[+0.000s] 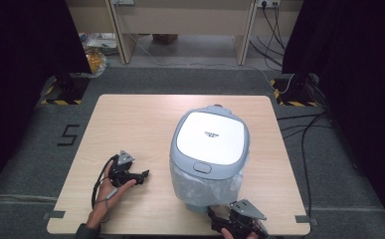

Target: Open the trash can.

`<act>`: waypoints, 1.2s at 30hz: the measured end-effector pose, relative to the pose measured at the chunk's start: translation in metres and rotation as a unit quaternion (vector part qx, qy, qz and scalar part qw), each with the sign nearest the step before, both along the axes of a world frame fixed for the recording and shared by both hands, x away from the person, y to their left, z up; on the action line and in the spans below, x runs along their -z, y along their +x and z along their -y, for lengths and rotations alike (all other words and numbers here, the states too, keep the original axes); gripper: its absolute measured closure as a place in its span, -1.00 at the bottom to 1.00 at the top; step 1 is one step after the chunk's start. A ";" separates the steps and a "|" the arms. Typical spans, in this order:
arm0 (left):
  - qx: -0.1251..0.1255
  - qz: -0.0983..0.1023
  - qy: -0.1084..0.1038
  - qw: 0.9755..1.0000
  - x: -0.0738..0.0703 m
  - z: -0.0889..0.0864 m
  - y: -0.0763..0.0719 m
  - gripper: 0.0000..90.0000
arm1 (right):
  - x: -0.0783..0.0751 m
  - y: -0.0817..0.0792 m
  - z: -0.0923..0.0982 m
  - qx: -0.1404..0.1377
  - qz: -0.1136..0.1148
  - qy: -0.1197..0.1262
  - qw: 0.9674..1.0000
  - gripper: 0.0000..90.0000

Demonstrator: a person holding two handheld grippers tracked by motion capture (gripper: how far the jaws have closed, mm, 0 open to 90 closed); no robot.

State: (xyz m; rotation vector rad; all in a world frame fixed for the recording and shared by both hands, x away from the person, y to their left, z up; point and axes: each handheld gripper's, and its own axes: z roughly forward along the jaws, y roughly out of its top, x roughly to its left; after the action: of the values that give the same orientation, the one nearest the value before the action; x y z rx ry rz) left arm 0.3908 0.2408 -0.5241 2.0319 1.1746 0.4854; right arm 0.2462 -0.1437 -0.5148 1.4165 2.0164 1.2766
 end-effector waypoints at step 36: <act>0.001 0.001 0.001 1.000 0.000 0.000 0.000 -0.70 | 0.004 0.006 -0.020 0.063 0.024 -0.076 0.995 -0.89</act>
State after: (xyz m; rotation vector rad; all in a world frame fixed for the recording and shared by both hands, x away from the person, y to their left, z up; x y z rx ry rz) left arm 0.3909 0.2408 -0.5242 2.0334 1.1706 0.4867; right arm 0.2526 -0.1234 -0.5193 1.4039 1.9159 1.0708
